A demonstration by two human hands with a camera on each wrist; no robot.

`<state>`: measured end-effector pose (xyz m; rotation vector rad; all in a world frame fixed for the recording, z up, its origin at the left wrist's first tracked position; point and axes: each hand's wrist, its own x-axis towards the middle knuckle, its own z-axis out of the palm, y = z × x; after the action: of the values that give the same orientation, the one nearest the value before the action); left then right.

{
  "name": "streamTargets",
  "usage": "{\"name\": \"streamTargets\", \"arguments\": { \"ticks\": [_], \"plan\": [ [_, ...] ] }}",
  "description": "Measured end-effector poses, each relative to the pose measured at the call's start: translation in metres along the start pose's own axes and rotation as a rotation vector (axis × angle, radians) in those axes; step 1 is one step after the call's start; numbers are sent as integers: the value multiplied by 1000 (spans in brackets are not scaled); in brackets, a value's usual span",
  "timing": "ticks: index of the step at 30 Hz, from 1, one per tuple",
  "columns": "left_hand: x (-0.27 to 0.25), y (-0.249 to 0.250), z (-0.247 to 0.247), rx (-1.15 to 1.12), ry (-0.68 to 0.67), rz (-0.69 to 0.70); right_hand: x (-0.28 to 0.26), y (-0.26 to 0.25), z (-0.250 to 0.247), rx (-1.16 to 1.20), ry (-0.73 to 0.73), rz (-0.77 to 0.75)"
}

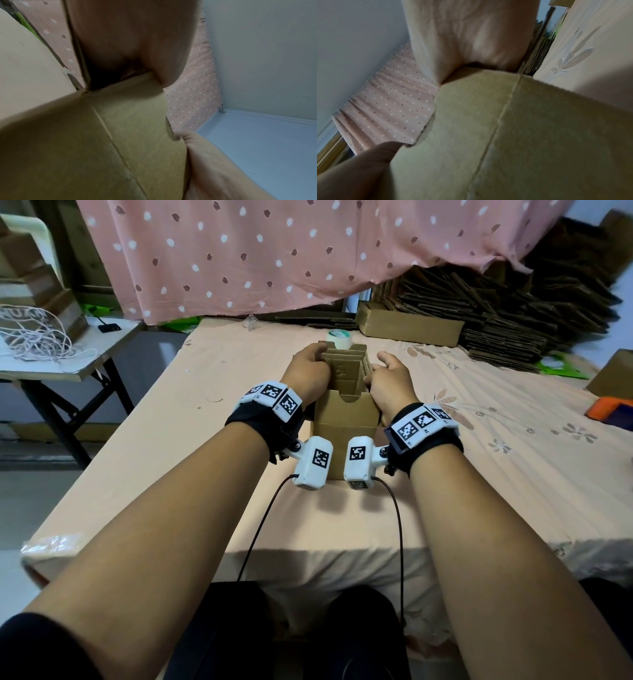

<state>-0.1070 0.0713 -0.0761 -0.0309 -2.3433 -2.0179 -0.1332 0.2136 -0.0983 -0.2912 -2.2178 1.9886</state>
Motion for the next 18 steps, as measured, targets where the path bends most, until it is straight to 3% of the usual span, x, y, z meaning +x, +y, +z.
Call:
{"name": "streamTargets", "arguments": {
  "ticks": [18],
  "plan": [
    [6,-3,-1,79,24,10,-5,-6,2,-80,33,-3]
  ]
}}
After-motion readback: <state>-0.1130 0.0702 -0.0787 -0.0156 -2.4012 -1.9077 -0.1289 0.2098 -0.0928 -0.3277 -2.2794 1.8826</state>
